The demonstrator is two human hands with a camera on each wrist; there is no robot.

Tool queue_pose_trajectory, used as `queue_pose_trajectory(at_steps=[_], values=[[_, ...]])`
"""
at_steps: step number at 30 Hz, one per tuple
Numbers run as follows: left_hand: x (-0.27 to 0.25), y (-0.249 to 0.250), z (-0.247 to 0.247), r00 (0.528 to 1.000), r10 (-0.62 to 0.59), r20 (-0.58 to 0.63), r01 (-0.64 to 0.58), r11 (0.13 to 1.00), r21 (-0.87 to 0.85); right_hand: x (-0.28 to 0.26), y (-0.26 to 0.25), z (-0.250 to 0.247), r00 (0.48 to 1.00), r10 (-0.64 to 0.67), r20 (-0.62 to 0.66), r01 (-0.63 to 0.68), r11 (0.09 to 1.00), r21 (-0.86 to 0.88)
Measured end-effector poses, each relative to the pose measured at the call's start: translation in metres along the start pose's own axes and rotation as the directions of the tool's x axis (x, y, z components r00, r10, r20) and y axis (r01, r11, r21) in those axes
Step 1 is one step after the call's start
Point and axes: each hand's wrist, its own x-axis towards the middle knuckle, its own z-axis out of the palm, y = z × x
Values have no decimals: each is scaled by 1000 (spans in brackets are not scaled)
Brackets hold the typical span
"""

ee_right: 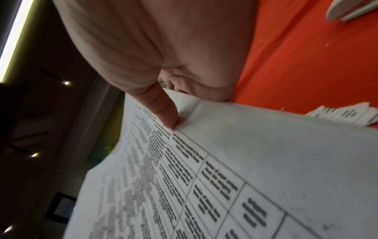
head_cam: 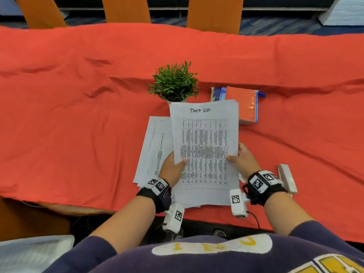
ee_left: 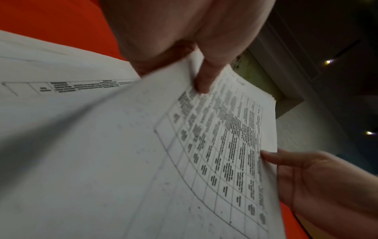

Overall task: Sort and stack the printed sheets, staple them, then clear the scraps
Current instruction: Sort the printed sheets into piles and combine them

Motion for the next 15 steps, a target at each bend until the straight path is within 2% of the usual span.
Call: queue_pose_trajectory(at_steps=[5, 7, 9, 11, 15], values=[[12, -19, -38, 977, -52, -205, 61, 998, 35, 10, 8, 21, 998, -7, 59, 9, 999, -35], [14, -25, -64, 957, -54, -285, 59, 998, 10, 20, 18, 19, 999, 50, 12, -47, 986, -159], [13, -32, -93, 933, -89, -348, 84, 996, -30, 31, 33, 14, 989, 95, -115, -131, 921, -368], [14, -45, -120, 913, -138, -383, 110, 989, -96, 41, 49, 14, 972, 88, -216, -192, 826, -530], [11, -69, -153, 887, -220, -407, 158, 971, -179, 52, 62, 32, 979, 45, -200, -169, 729, -663]])
